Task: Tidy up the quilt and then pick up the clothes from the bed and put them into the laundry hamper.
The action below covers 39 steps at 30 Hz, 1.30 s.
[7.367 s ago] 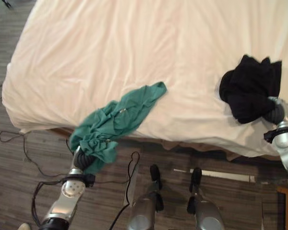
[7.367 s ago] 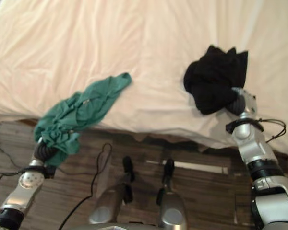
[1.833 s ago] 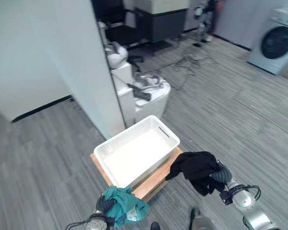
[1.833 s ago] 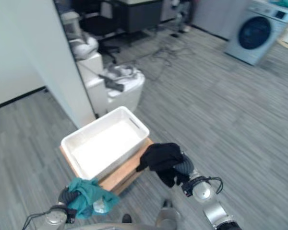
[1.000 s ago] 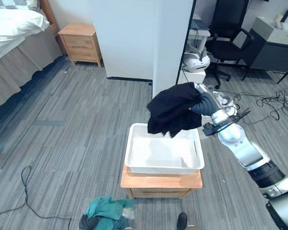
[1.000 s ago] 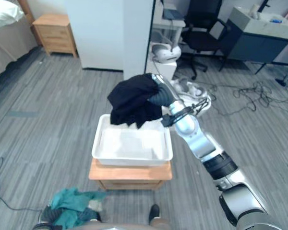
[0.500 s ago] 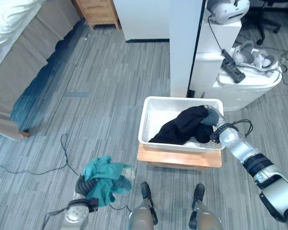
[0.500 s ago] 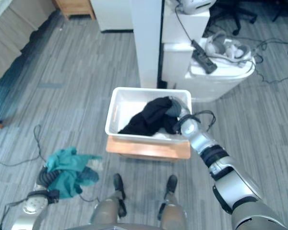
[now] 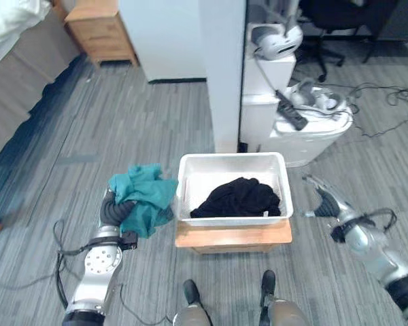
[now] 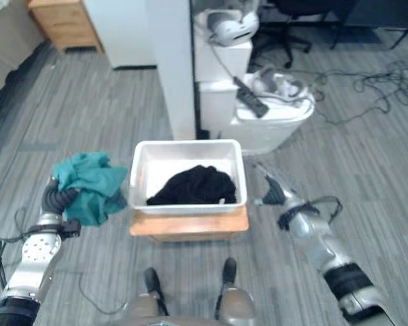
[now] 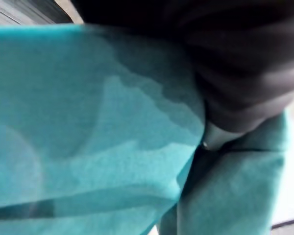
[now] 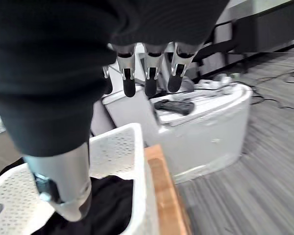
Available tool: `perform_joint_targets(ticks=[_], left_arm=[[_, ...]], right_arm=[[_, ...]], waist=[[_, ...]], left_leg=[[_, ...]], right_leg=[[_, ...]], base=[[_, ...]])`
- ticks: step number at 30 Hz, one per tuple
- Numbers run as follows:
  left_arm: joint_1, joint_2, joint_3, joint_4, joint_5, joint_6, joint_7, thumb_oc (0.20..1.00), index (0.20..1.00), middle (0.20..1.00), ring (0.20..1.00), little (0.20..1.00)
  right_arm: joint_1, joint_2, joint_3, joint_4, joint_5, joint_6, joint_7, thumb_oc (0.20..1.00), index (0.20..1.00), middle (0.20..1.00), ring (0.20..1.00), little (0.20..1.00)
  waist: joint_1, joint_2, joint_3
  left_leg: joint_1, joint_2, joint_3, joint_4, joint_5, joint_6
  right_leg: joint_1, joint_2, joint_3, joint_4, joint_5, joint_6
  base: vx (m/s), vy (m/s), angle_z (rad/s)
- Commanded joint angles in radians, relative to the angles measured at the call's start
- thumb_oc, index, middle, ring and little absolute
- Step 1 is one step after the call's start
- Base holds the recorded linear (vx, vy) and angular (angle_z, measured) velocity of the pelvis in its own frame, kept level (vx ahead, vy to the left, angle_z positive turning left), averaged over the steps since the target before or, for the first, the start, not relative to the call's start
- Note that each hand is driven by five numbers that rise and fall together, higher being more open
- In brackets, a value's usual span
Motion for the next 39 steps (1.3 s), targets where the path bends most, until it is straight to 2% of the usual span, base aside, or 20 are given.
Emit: perform_joint_targets(ticks=[1,4,5,8,14,15,16,18,19,20,21,22,26,27,30,34,35,37,39], left_arm=[[-0.054,0.002,-0.009,-0.007,0.041,-0.055,0.04,0.2,0.2,0.2,0.2,0.2],[-0.052,-0.011,-0.007,0.024,0.046,-0.051,0.069,0.2,0.2,0.2,0.2,0.2],[-0.054,-0.011,-0.009,0.027,0.046,-0.052,0.07,0.2,0.2,0.2,0.2,0.2],[-0.101,-0.013,-0.047,0.129,0.093,-0.033,0.095,0.2,0.2,0.2,0.2,0.2],[-0.068,-0.034,-0.1,0.134,0.148,-0.031,0.084,0.2,0.2,0.2,0.2,0.2],[-0.202,-0.035,-0.144,0.19,0.148,0.013,0.12,0.2,0.2,0.2,0.2,0.2],[-0.265,-0.007,-0.151,0.2,0.147,0.021,0.109,0.2,0.2,0.2,0.2,0.2],[-0.299,-0.046,-0.217,0.295,0.242,0.021,0.155,0.2,0.2,0.2,0.2,0.2],[-0.287,-0.044,-0.228,0.333,0.27,0.008,0.147,0.2,0.2,0.2,0.2,0.2],[-0.286,-0.059,-0.24,0.391,0.287,0.005,0.203,0.2,0.2,0.2,0.2,0.2],[-0.289,-0.06,-0.24,0.397,0.288,0.001,0.207,0.2,0.2,0.2,0.2,0.2],[-0.398,-0.038,-0.267,0.493,0.279,0.031,0.232,0.2,0.2,0.2,0.2,0.2],[-0.537,0.019,-0.309,0.547,0.318,0.057,0.265,0.2,0.2,0.2,0.2,0.2],[-0.587,0.021,-0.313,0.587,0.306,0.062,0.271,1.0,1.0,1.0,1.0,1.0],[-0.622,-0.016,-0.305,0.653,0.22,0.054,0.255,1.0,1.0,1.0,1.0,1.0],[-0.597,-0.063,-0.287,0.636,0.121,0.033,0.232,1.0,1.0,1.0,1.0,1.0],[-0.537,-0.123,-0.257,0.587,-0.033,0.009,0.2,1.0,1.0,1.0,1.0,1.0],[-0.462,-0.189,-0.222,0.56,-0.245,-0.007,0.156,1.0,1.0,1.0,1.0,1.0],[-0.384,-0.2,-0.202,0.505,-0.316,-0.018,0.119,1.0,1.0,1.0,1.0,1.0]], right_arm=[[0.037,0.019,-0.021,-0.079,-0.046,-0.028,-0.013,1.0,1.0,1.0,1.0,1.0],[0.12,0.034,-0.054,-0.098,-0.025,-0.032,-0.013,1.0,1.0,1.0,1.0,1.0],[0.121,0.034,-0.055,-0.099,-0.025,-0.032,-0.012,1.0,1.0,1.0,1.0,1.0],[0.151,0.036,-0.041,-0.083,-0.03,-0.029,-0.011,1.0,1.0,1.0,1.0,1.0],[0.168,0.04,-0.021,-0.073,-0.026,-0.037,-0.012,1.0,1.0,1.0,1.0,1.0],[0.141,0.039,0.016,-0.069,-0.026,-0.037,0.001,1.0,1.0,1.0,1.0,1.0],[0.13,0.042,0.027,-0.079,-0.015,-0.038,-0.002,1.0,1.0,1.0,1.0,1.0],[0.095,0.067,0.071,-0.061,-0.008,-0.038,-0.015,1.0,1.0,1.0,1.0,1.0],[0.088,0.074,0.088,-0.054,-0.013,-0.043,-0.024,1.0,1.0,1.0,1.0,1.0],[0.064,0.089,0.123,-0.039,-0.023,-0.041,-0.053,1.0,1.0,1.0,1.0,1.0],[0.058,0.091,0.127,-0.032,-0.024,-0.044,-0.057,1.0,1.0,1.0,1.0,1.0],[0.004,0.103,0.188,0.005,-0.015,-0.049,-0.065,1.0,1.0,1.0,1.0,1.0],[-0.035,0.114,0.234,0.018,-0.024,-0.053,-0.08,1.0,1.0,1.0,1.0,1.0],[-0.038,0.119,0.247,0.028,-0.033,-0.054,-0.09,1.0,1.0,1.0,1.0,1.0],[-0.051,0.135,0.266,0.065,-0.035,-0.048,-0.093,1.0,1.0,1.0,1.0,1.0],[-0.046,0.148,0.266,0.091,-0.031,-0.039,-0.096,1.0,1.0,1.0,1.0,1.0],[-0.036,0.161,0.26,0.109,-0.021,-0.028,-0.093,1.0,1.0,1.0,1.0,1.0],[-0.026,0.169,0.252,0.127,-0.006,-0.011,-0.088,1.0,1.0,1.0,1.0,1.0],[-0.011,0.168,0.236,0.132,0.003,0.002,-0.079,1.0,1.0,1.0,1.0,1.0]], waist=[[-0.029,0.006,-0.074],[-0.075,0.017,-0.074],[-0.073,0.017,-0.074],[-0.11,0.025,-0.075],[-0.147,0.05,-0.044],[-0.178,0.054,-0.046],[-0.196,0.059,-0.041],[-0.226,0.056,-0.022],[-0.227,0.056,-0.006],[-0.222,0.061,0.012],[-0.222,0.062,0.008],[-0.241,0.068,0.017],[-0.257,0.069,0.037],[-0.258,0.072,0.042],[-0.259,0.073,0.043],[-0.25,0.071,0.037],[-0.24,0.07,0.029],[-0.23,0.071,0.014],[-0.218,0.074,-0.008]], left_leg=[[0.039,0.022,0.042,0.001,-0.042,-0.02],[0.059,0.023,0.079,0.001,-0.046,-0.022],[0.059,0.023,0.08,0.001,-0.047,-0.023],[0.077,0.02,0.092,0.001,-0.067,-0.034],[0.058,0.012,0.122,0.001,-0.061,-0.037],[0.053,0.013,0.138,0.001,-0.06,-0.04],[0.045,0.014,0.152,0.001,-0.06,-0.042],[0.012,0.015,0.175,0.001,-0.057,-0.042],[-0.01,0.017,0.183,0.001,-0.053,-0.042],[-0.043,0.02,0.188,0.001,-0.046,-0.044],[-0.048,0.02,0.189,0.001,-0.045,-0.044],[-0.072,0.026,0.204,0.001,-0.038,-0.048],[-0.108,0.034,0.228,0.001,-0.028,-0.054],[-0.127,0.038,0.227,0.001,-0.021,-0.056],[-0.142,0.043,0.219,0.001,-0.016,-0.06],[-0.134,0.046,0.209,0.001,-0.014,-0.063],[-0.122,0.046,0.204,0.001,-0.016,-0.063],[-0.104,0.046,0.197,0.001,-0.019,-0.062],[-0.076,0.049,0.192,0.001,-0.024,-0.062]], right_leg=[[0.048,-0.068,0.01,0.003,-0.157,0.079],[0.037,-0.069,0.03,0.003,-0.147,0.084],[0.036,-0.068,0.031,0.003,-0.147,0.084],[0.029,-0.069,0.058,0.003,-0.155,0.095],[-0.034,-0.074,0.094,0.003,-0.135,0.102],[-0.054,-0.074,0.111,0.003,-0.128,0.104],[-0.078,-0.075,0.125,0.003,-0.119,0.107],[-0.138,-0.073,0.15,0.003,-0.096,0.108],[-0.17,-0.072,0.159,0.003,-0.085,0.11],[-0.206,-0.072,0.161,0.003,-0.076,0.112],[-0.212,-0.072,0.162,0.003,-0.074,0.112],[-0.248,-0.072,0.177,0.003,-0.064,0.12],[-0.304,-0.07,0.196,0.003,-0.044,0.124],[-0.321,-0.072,0.192,0.003,-0.04,0.125],[-0.332,-0.072,0.19,0.003,-0.039,0.123],[-0.32,-0.071,0.182,0.003,-0.042,0.119],[-0.304,-0.07,0.171,0.003,-0.048,0.114],[-0.279,-0.066,0.161,0.003,-0.058,0.106],[-0.24,-0.061,0.15,0.003,-0.071,0.099]], base=[[0.05,0.004,-0.34],[0.03,-0.004,-0.4],[0.01,-0.009,-0.35],[0.08,0.01,-0.32],[-0.03,0.007,-0.3],[0.01,0.037,-0.17],[-0.03,0.031,-0.13],[-0.11,-0.008,-0.33],[-0.17,-0.04,-0.63],[-0.14,-0.039,-0.61],[-0.08,0.0,-0.68],[0.0,0.026,-0.5],[-0.02,0.004,-0.26],[-0.03,-0.04,-0.25],[-0.01,-0.028,-0.07],[0.01,-0.028,-0.08],[0.0,0.0,0.0],[0.02,-0.004,0.02],[0.06,0.005,0.08]])
